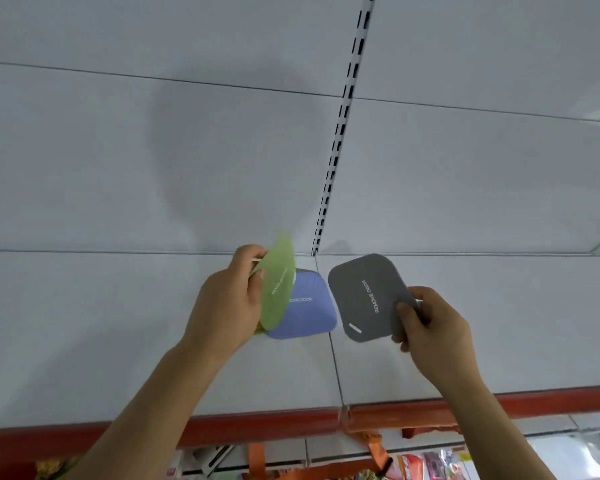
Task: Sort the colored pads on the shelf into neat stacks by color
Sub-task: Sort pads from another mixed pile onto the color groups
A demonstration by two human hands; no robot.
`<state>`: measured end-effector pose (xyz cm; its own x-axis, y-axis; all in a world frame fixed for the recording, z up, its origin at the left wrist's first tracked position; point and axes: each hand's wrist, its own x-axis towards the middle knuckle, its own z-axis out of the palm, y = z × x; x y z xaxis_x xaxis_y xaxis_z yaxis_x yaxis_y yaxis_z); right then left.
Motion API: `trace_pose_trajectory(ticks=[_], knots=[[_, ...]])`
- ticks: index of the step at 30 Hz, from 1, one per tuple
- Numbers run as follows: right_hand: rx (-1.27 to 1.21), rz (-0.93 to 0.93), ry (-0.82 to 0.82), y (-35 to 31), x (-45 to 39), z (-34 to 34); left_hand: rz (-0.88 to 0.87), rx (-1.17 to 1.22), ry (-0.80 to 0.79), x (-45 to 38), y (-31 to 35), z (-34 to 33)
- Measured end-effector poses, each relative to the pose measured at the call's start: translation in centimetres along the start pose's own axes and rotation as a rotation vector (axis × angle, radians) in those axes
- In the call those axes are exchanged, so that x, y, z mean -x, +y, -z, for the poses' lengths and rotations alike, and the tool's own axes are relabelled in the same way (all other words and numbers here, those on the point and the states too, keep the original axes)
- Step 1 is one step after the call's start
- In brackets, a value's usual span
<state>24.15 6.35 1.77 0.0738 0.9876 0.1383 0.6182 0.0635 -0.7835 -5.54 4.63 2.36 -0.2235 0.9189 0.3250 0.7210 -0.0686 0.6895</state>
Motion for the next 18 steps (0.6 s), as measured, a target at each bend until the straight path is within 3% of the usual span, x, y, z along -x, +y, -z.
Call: trace_pose_trajectory(ticks=[5,10,18], knots=[[-0.100,-0.002,0.091,1.8,1.6,5.6,-0.072,0.084,0.009,0.1,5.3,-3.4],[-0.229,-0.049,0.182,6.8,3.5,13.6,-0.216,0.261,-0.093,1.3,14.9,-8.7],[-0.313,-0.145,0.347,19.5,5.1,29.8,-0.349,0.107,-0.216,3.4,28.8,-22.9]])
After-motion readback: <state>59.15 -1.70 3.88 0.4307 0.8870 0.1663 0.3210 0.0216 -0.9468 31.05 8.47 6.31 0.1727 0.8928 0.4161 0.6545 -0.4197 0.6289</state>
